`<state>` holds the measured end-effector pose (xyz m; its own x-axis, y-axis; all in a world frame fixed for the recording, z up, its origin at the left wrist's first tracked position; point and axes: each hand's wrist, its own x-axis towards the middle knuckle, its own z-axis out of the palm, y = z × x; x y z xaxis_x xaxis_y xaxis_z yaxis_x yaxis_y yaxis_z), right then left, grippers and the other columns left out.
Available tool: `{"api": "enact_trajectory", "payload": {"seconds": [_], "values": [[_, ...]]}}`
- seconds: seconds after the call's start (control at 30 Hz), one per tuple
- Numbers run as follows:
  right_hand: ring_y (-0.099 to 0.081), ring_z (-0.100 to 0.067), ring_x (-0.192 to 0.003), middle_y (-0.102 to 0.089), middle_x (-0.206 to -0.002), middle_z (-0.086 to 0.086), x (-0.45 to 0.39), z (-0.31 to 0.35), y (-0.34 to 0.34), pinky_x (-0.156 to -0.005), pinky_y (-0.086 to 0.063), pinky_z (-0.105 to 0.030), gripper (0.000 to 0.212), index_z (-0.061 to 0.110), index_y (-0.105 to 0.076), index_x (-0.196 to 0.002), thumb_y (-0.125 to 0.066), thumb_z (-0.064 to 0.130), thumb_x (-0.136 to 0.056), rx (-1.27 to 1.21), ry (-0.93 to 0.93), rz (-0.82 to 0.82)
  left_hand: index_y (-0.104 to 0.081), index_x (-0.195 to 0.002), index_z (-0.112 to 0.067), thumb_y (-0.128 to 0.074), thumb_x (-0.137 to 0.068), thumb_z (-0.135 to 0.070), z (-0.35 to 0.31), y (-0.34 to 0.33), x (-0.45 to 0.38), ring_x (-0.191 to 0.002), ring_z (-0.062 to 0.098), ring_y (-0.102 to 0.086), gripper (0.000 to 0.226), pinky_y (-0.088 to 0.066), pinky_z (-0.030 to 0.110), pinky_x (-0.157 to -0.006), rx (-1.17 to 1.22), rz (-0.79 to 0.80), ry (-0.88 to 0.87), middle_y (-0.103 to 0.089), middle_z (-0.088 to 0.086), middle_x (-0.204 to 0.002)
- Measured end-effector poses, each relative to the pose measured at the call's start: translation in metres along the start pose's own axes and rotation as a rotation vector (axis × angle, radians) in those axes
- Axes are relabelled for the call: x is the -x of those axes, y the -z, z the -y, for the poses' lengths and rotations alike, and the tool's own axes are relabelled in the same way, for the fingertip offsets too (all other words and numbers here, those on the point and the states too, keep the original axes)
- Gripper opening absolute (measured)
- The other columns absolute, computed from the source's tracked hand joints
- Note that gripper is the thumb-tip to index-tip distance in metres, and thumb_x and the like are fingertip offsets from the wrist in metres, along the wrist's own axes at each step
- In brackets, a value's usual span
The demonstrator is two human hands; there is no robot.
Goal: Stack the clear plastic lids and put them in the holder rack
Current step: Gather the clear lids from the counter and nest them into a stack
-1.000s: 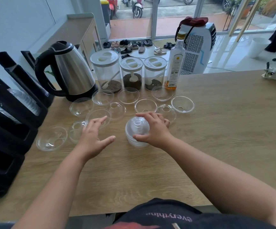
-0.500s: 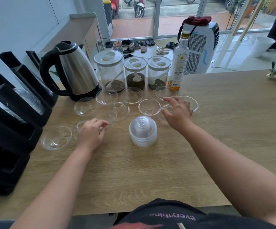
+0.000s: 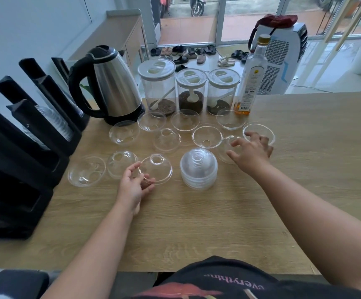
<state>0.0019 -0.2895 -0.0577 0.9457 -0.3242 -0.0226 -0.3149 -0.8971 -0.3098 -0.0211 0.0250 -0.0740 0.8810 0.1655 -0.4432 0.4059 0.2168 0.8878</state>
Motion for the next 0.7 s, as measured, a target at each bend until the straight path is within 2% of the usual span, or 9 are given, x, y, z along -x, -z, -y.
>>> {"api": "enact_trajectory", "payload": {"seconds": [0.13,0.2,0.23,0.27,0.33,0.4,0.5,0.6,0.7], "values": [[-0.022,-0.026,-0.134,-0.036,-0.145,0.004,0.003,0.001,0.000,-0.104,-0.023,-0.044,0.041,0.035,-0.065,-0.111,-0.063,0.059,-0.079,-0.009,0.019,0.033,-0.055,-0.124,-0.017,-0.045,-0.103,-0.025,0.002,0.002,0.001,-0.077,0.019,-0.062,0.024,-0.057,0.027,-0.052,-0.205,-0.064,-0.025,-0.059,0.007,-0.111],[-0.025,-0.027,-0.135,-0.040,-0.143,0.003,0.005,-0.001,-0.002,-0.105,-0.025,-0.046,0.047,0.034,-0.065,-0.111,-0.067,0.063,-0.074,-0.021,0.042,0.044,-0.054,-0.130,-0.020,-0.056,-0.092,-0.053,0.000,0.006,0.000,-0.091,0.021,-0.061,0.050,-0.058,0.035,-0.066,-0.461,-0.095,-0.140,-0.053,0.006,-0.126],[-0.026,-0.028,-0.136,-0.042,-0.141,0.002,0.007,-0.002,-0.004,-0.106,-0.026,-0.046,0.050,0.034,-0.065,-0.111,-0.070,0.064,-0.071,-0.025,0.057,0.044,-0.051,-0.135,-0.024,-0.062,-0.081,-0.066,-0.001,0.008,0.001,-0.103,0.021,-0.058,0.069,-0.058,0.041,-0.080,-0.625,-0.084,-0.187,-0.046,0.003,-0.134],[-0.029,-0.027,-0.135,-0.044,-0.139,0.001,0.008,-0.003,-0.005,-0.106,-0.028,-0.045,0.053,0.032,-0.065,-0.110,-0.073,0.064,-0.068,-0.037,0.071,0.049,-0.047,-0.139,-0.027,-0.068,-0.071,-0.071,-0.003,0.007,0.004,-0.112,0.018,-0.052,0.084,-0.053,0.044,-0.093,-0.767,-0.071,-0.222,-0.038,0.000,-0.139],[-0.037,-0.026,-0.131,-0.047,-0.135,-0.003,0.011,-0.006,-0.010,-0.108,-0.031,-0.040,0.054,0.026,-0.065,-0.108,-0.078,0.058,-0.065,-0.114,0.086,0.067,-0.041,-0.144,-0.032,-0.081,-0.062,-0.063,-0.004,0.005,0.009,-0.118,0.012,-0.043,0.097,-0.041,0.038,-0.106,-0.896,-0.049,-0.279,-0.030,-0.003,-0.140],[-0.040,-0.025,-0.127,-0.048,-0.132,-0.006,0.013,-0.008,-0.013,-0.107,-0.034,-0.036,0.049,0.021,-0.064,-0.103,-0.082,0.048,-0.066,-0.202,0.074,0.080,-0.040,-0.146,-0.032,-0.088,-0.059,-0.052,-0.004,0.001,0.010,-0.122,0.012,-0.042,0.102,-0.037,0.033,-0.106,-0.903,-0.050,-0.304,-0.031,-0.003,-0.138],[-0.041,-0.024,-0.125,-0.048,-0.131,-0.005,0.019,-0.009,-0.009,-0.102,-0.035,-0.034,0.047,0.021,-0.061,-0.103,-0.083,0.041,-0.067,-0.243,0.051,0.061,-0.041,-0.145,-0.032,-0.090,-0.060,-0.045,-0.002,0.000,0.008,-0.129,0.019,-0.043,0.100,-0.037,0.033,-0.104,-0.909,-0.075,-0.327,-0.036,0.000,-0.138],[-0.044,-0.026,-0.122,-0.049,-0.128,-0.006,0.031,-0.012,0.001,-0.096,-0.036,-0.034,0.063,0.022,-0.052,-0.118,-0.085,0.035,-0.067,-0.302,0.057,-0.009,-0.041,-0.144,-0.033,-0.090,-0.060,-0.046,-0.003,0.002,0.007,-0.130,0.020,-0.044,0.098,-0.039,0.034,-0.101,-0.905,-0.103,-0.383,-0.040,0.002,-0.140],[-0.046,-0.028,-0.118,-0.050,-0.125,-0.009,0.042,-0.014,0.015,-0.090,-0.036,-0.032,0.072,0.022,-0.044,-0.123,-0.086,0.030,-0.065,-0.376,0.097,-0.097,-0.039,-0.144,-0.036,-0.087,-0.059,-0.053,-0.011,0.004,0.010,-0.123,0.020,-0.050,0.099,-0.047,0.039,-0.099,-0.874,-0.132,-0.464,-0.043,-0.001,-0.139]]}}
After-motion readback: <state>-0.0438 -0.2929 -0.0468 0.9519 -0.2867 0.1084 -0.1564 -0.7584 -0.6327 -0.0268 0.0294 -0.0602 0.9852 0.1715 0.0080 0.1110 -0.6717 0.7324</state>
